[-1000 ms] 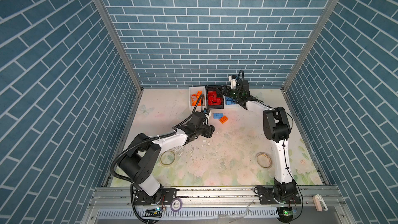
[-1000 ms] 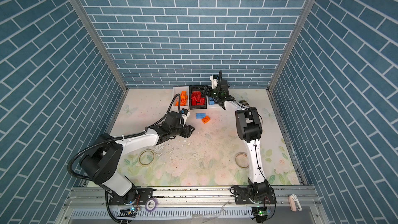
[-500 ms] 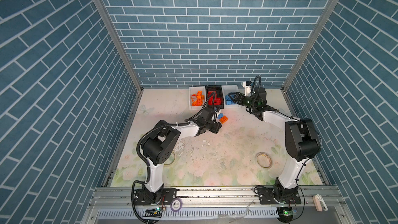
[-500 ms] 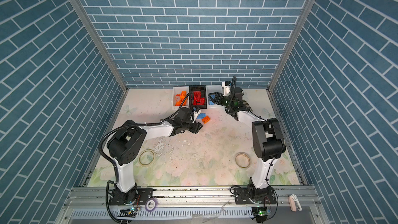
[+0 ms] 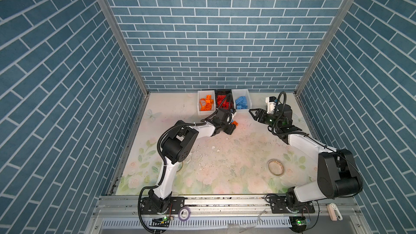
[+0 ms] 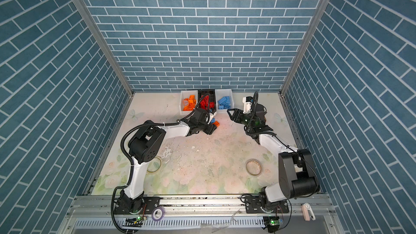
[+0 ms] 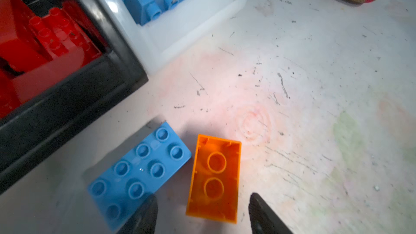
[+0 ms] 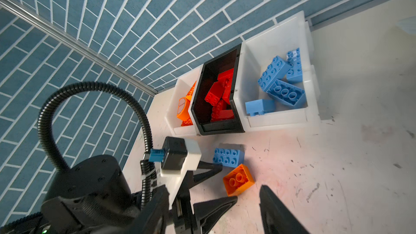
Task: Sort the legos into containers by color
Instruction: Pick up the lego from the center of the table.
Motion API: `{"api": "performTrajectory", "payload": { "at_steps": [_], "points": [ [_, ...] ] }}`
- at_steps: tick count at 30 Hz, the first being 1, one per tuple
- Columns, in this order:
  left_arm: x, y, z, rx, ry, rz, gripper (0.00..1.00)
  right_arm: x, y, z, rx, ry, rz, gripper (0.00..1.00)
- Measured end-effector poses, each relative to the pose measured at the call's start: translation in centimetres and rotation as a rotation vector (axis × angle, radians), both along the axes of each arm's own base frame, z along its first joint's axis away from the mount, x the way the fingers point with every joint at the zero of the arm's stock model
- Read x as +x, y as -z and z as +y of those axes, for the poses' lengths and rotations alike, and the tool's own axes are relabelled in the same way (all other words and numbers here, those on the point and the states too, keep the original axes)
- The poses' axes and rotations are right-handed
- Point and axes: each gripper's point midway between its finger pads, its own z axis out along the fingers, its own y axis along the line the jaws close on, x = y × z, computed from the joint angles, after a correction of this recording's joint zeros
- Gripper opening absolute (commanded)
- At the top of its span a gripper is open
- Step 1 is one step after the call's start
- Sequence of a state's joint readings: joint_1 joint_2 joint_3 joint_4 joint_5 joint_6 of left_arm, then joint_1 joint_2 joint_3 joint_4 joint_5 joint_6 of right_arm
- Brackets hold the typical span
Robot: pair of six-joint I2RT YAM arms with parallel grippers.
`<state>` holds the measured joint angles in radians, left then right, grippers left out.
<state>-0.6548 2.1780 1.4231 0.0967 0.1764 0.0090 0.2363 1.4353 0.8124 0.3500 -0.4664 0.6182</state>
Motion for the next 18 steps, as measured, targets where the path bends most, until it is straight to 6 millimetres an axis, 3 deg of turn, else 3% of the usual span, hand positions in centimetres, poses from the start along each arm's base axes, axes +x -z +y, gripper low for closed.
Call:
{"api": "performTrajectory", "payload": {
  "at_steps": [8, 18],
  "points": [
    [1.2, 0.9, -1.1, 0.020, 0.027, 0.014, 0.61, -1.1, 0.2, -1.7, -0.031, 0.041, 0.001, 0.65],
    [0.9, 1.1, -1.6, 0.019, 0.059, 0.038, 0.51, -1.0, 0.6, -2.6, -0.038, 0.066, 0.017, 0.64]
  ]
}}
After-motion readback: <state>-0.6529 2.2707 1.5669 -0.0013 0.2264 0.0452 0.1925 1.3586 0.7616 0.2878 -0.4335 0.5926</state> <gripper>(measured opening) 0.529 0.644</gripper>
